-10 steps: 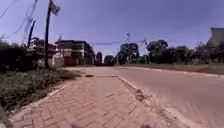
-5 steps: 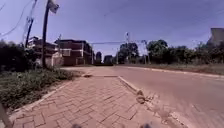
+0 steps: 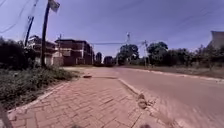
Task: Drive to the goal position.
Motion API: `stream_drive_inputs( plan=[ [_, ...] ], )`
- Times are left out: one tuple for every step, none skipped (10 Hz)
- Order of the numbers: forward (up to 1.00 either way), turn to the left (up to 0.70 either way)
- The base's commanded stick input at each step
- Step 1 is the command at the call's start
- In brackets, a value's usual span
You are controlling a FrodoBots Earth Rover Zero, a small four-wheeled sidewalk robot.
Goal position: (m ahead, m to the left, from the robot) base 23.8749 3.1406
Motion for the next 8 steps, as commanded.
stream_drive_inputs(
  plan=[
    [0.30, 0.00],
    [0.30, 0.00],
    [0.30, 0.00],
    [0.30, 0.00],
    [0.30, 0.00],
    [0.30, 0.00],
    [0.30, 0.00],
    [0.30, 0.00]
  ],
)
